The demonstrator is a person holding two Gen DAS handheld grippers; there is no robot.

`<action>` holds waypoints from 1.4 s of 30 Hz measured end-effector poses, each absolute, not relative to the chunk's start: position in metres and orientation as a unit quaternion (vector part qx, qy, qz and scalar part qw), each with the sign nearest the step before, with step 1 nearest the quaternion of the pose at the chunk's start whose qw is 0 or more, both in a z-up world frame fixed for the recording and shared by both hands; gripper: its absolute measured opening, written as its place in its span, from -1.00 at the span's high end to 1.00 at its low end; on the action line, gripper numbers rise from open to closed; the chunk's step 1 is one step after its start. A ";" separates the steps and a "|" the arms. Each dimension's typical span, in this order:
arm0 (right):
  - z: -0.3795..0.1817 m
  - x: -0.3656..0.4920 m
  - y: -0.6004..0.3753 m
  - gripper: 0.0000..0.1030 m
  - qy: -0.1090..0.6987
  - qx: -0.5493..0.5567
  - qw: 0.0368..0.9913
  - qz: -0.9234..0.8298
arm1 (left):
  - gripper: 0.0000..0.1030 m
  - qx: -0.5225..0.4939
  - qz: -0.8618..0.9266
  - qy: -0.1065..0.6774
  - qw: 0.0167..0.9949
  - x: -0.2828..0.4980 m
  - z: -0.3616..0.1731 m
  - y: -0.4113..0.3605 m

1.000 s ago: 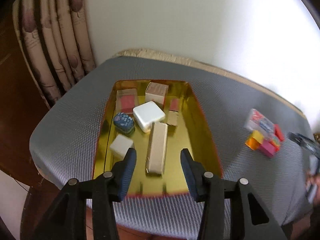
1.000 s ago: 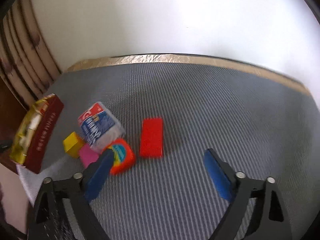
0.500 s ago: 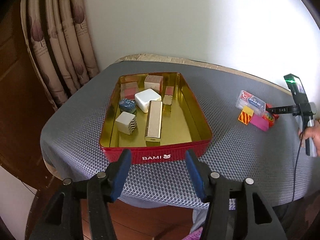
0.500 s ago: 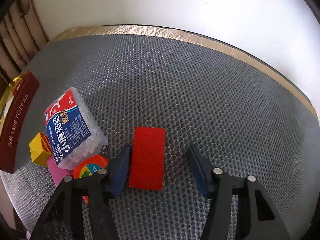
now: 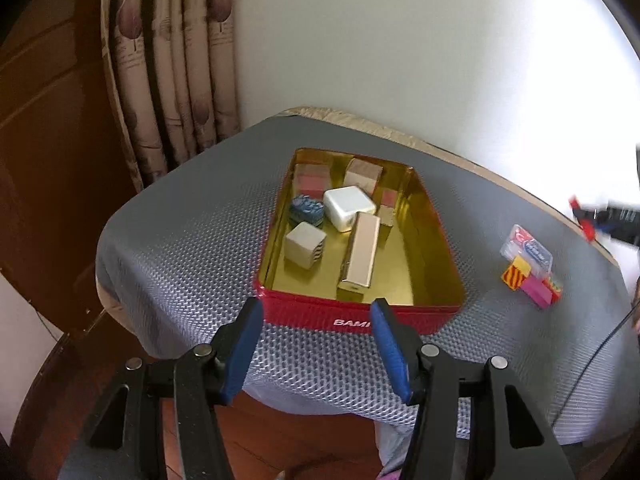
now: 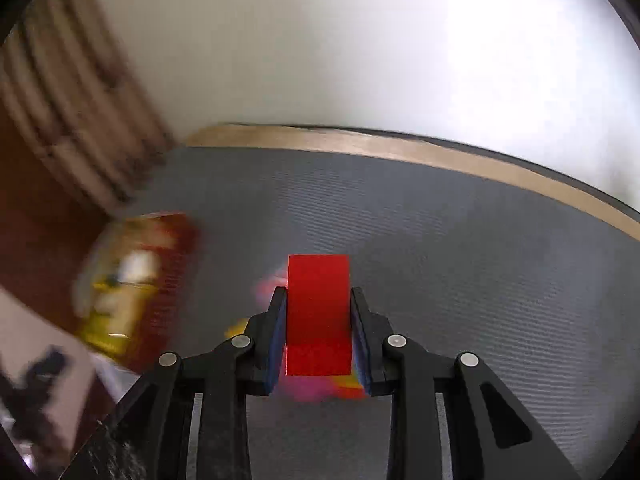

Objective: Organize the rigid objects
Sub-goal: 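Grasp the red block with the right gripper and release it into the tin, then move the left gripper to the yellow striped cube and grasp it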

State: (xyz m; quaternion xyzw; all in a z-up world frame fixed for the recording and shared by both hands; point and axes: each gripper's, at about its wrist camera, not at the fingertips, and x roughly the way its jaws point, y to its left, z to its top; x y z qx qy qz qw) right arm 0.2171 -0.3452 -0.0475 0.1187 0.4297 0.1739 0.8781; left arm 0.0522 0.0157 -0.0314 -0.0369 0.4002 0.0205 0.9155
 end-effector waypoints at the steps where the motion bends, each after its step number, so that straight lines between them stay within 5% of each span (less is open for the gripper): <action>1: -0.037 0.219 -0.321 0.48 0.427 0.129 0.870 0.208 | -0.10 -0.034 0.030 0.399 0.916 0.052 -0.032 0.017; 11: -0.060 0.254 -0.151 0.48 0.474 0.143 0.807 0.323 | -0.10 -0.064 0.025 0.433 0.899 0.060 -0.046 0.031; 22: -0.091 0.287 -0.129 0.47 0.494 0.126 0.814 0.279 | -0.10 -0.091 0.019 0.452 0.887 0.063 -0.050 0.044; 32: -0.072 0.276 -0.187 0.39 0.438 0.195 0.835 0.271 | -0.10 -0.106 0.024 0.482 0.869 0.072 -0.063 0.056; 35: -0.060 0.250 -0.231 0.31 0.419 0.146 0.863 0.242 | -0.10 -0.109 0.028 0.477 0.872 0.071 -0.060 0.060; 39: -0.064 0.198 -0.303 -0.12 0.407 0.028 0.903 0.134 | -0.10 -0.097 0.040 0.461 0.881 0.067 -0.054 0.059; 42: -0.087 0.170 -0.346 -0.12 0.425 -0.017 0.903 0.068 | -0.10 -0.085 0.045 0.450 0.888 0.062 -0.049 0.055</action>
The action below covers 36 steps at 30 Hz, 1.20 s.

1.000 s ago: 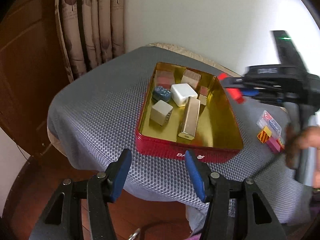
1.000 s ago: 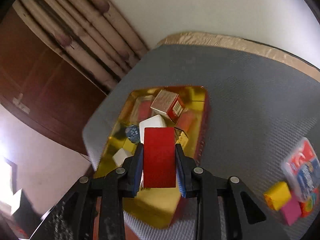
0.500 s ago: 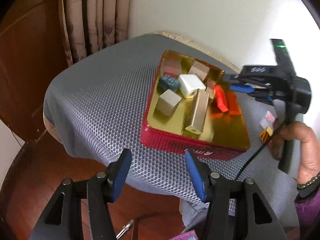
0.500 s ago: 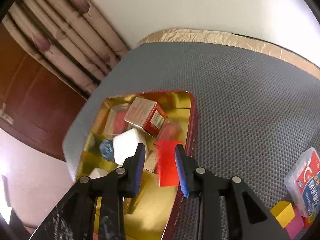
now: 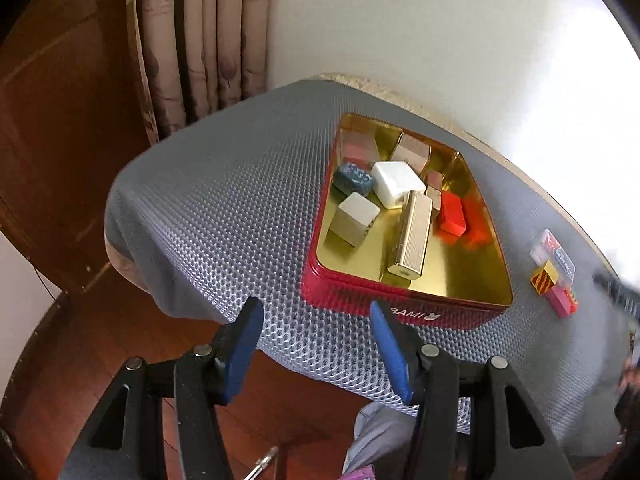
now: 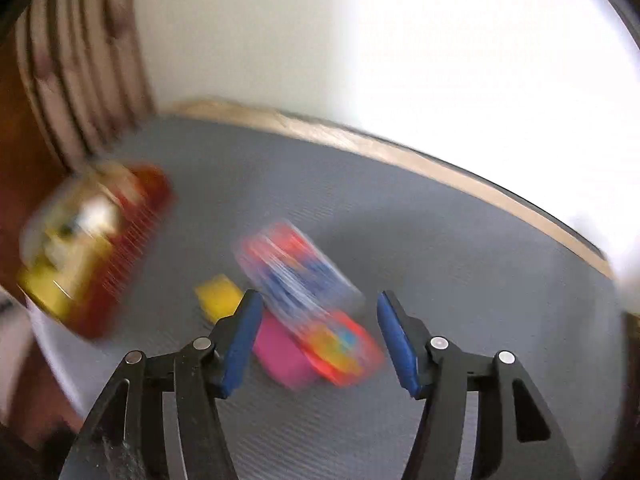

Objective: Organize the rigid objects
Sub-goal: 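Move the left gripper to the yellow striped cube and grasp it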

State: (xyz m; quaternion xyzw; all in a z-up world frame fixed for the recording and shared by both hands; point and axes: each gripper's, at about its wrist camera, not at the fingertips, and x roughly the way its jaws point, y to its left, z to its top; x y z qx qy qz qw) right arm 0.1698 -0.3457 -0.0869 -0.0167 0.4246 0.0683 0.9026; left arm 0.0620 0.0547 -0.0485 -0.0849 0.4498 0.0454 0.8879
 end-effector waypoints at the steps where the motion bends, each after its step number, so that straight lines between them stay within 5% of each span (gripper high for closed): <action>1: -0.100 0.159 -0.362 -0.12 0.436 -0.020 0.898 0.052 | -0.10 -0.077 0.044 0.444 0.892 0.059 -0.047 0.051; 8: -0.157 0.120 -0.419 -0.22 0.441 -0.002 0.897 0.016 | -0.10 -0.019 -0.083 0.394 0.915 0.037 -0.021 -0.005; 16: -0.167 0.104 -0.461 -0.69 0.421 0.089 0.900 0.066 | -0.21 0.077 -0.250 0.398 0.879 0.079 -0.015 -0.130; 23: -0.164 0.092 -0.468 -0.78 0.394 0.121 0.906 0.099 | -0.21 0.184 -0.277 0.442 0.833 0.142 -0.060 -0.207; 36: -0.165 0.103 -0.452 -0.78 0.398 0.134 0.898 0.136 | -0.21 0.173 -0.296 0.484 0.805 0.182 -0.096 -0.228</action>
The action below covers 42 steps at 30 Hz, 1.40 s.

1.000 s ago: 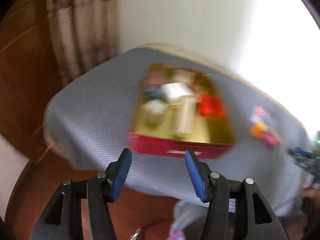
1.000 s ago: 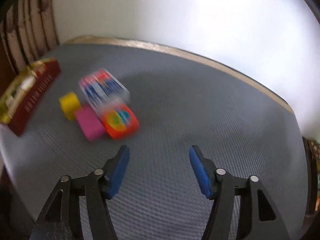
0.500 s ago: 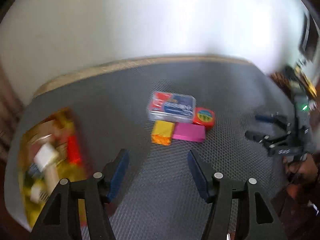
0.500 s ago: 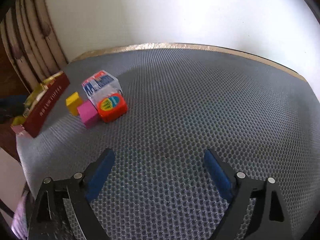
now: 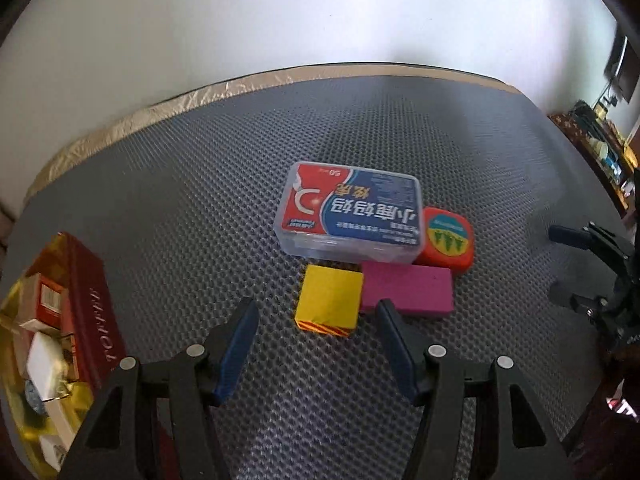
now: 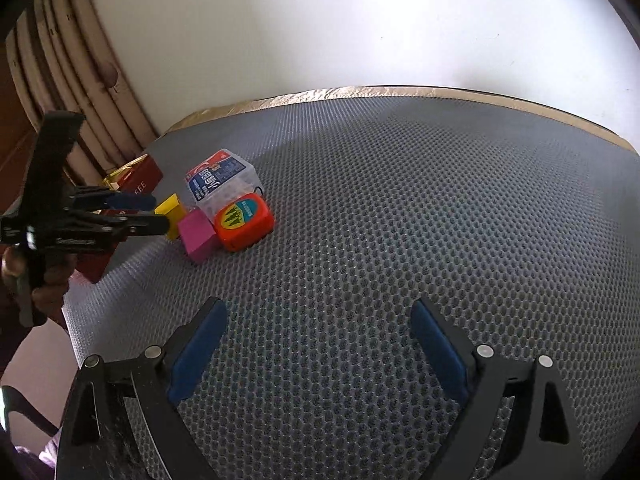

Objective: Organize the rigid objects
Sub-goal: 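Move the left gripper to the yellow striped cube and grasp it, then carry the yellow cube into the tin and open the left gripper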

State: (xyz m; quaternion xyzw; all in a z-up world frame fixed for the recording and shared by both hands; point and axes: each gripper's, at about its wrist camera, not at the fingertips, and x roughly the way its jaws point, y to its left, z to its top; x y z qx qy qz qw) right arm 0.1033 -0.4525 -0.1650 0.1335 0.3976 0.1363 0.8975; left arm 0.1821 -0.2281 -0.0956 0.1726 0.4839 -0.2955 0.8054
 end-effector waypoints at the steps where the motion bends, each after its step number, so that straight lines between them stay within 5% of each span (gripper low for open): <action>1: -0.165 0.105 -0.450 -0.78 0.397 0.134 0.897 0.138 | -0.21 0.165 -0.297 0.484 0.807 0.185 -0.099 -0.226; 4: -0.165 0.102 -0.453 -0.79 0.397 0.135 0.897 0.137 | 0.07 0.138 -0.307 0.490 0.804 0.194 -0.106 -0.220; 5: -0.165 0.102 -0.454 -0.79 0.398 0.135 0.897 0.137 | 0.41 0.129 -0.311 0.496 0.800 0.196 -0.108 -0.219; 25: -0.170 0.107 -0.435 -0.91 0.411 0.116 0.895 0.130 | 0.42 -0.034 -0.204 0.488 0.848 0.096 -0.039 -0.086; 31: -0.171 0.110 -0.431 -0.92 0.414 0.109 0.895 0.125 | 0.42 0.014 -0.135 0.479 0.867 0.123 -0.025 -0.035; 42: -0.172 0.110 -0.431 -0.94 0.416 0.107 0.894 0.124 | 0.41 0.041 -0.111 0.508 0.853 0.176 -0.070 -0.052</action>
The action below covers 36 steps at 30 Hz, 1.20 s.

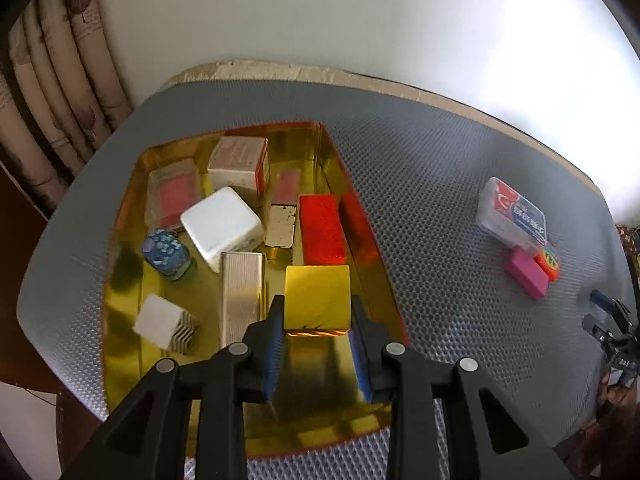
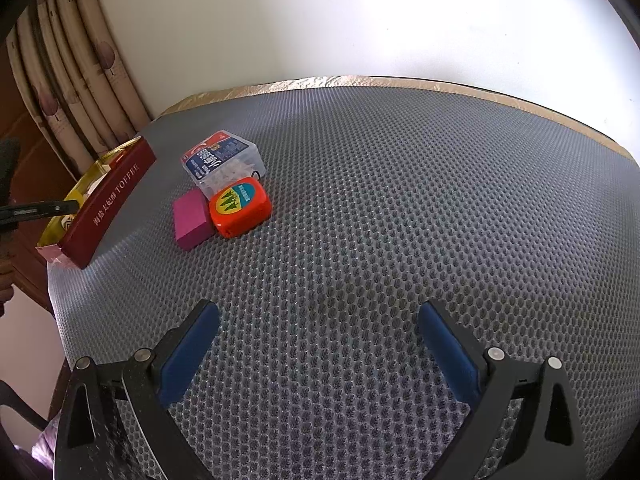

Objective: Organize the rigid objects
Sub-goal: 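Carry the yellow cube into the tin and open the left gripper, then grasp the pink block with the right gripper and release it into the tin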

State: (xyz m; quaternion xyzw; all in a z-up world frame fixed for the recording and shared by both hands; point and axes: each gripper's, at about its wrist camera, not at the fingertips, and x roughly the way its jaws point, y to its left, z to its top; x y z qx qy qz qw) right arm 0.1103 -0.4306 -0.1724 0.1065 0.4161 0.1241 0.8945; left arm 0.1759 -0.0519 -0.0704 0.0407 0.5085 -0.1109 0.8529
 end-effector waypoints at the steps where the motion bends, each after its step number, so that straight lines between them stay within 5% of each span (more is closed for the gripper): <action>1: -0.173 0.110 -0.430 -0.94 0.416 0.106 0.894 0.124 | 0.41 0.041 -0.106 0.511 0.852 0.178 -0.074 -0.052; 10: -0.166 0.103 -0.433 -0.93 0.395 0.115 0.900 0.143 | 0.24 0.044 -0.073 0.482 0.872 0.174 -0.067 -0.055; 17: -0.130 0.098 -0.398 -0.63 0.362 0.090 0.893 0.251 | -0.04 -0.016 -0.052 0.402 0.914 0.096 -0.023 -0.031; 26: -0.116 0.147 -0.322 -0.14 0.386 0.000 0.859 0.335 | -0.05 0.014 -0.039 0.389 0.920 0.027 -0.030 -0.029; 36: -0.134 0.189 -0.308 -0.05 0.442 -0.049 0.845 0.298 | -0.05 0.026 -0.054 0.398 0.915 0.026 -0.041 -0.033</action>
